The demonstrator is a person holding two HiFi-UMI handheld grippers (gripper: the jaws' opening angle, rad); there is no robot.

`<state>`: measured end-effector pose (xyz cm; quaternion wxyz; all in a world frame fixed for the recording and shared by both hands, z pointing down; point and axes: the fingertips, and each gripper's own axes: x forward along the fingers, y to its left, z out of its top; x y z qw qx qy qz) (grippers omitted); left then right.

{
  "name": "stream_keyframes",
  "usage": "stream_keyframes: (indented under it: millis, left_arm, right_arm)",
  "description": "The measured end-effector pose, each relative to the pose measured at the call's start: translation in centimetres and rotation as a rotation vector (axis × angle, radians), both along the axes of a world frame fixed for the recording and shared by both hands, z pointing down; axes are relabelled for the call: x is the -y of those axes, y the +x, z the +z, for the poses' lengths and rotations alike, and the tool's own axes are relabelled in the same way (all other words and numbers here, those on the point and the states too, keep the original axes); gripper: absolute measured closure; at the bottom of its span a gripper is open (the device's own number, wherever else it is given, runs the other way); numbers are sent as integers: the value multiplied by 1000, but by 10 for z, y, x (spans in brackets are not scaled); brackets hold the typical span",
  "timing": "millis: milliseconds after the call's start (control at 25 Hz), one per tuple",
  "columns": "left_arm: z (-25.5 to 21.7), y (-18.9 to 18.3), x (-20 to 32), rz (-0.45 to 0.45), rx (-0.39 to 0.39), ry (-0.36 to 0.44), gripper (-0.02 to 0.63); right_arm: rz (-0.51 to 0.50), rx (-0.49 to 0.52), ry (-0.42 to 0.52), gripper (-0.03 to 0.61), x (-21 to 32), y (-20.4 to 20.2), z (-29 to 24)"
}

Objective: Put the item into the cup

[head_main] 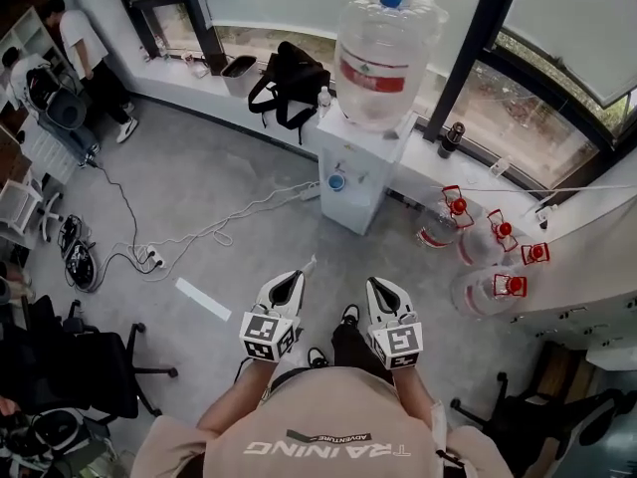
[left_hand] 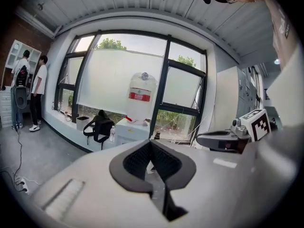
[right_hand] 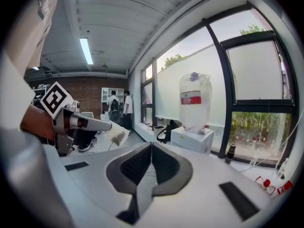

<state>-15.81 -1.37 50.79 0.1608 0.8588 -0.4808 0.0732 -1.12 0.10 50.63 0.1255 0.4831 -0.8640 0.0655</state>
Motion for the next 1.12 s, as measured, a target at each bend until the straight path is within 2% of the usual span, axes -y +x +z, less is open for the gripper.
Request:
stream_keyframes:
  millis: [360,600,880,1120]
  left_arm:
    - [-5,34,87,-3,36,14,604]
    - [-3,58,144,-16,45,6,604]
    - [5,63,184,-63,55,-12,604]
    - [14,57,202,-69,58,-58,604]
  right_arm:
    - [-60,11,35,566,111,14,-5]
    - [-56,29,9,568,173,34,0]
    - [-111,28,-5,568,215,37,11]
    - [-106,28,-46,568,236,36,22]
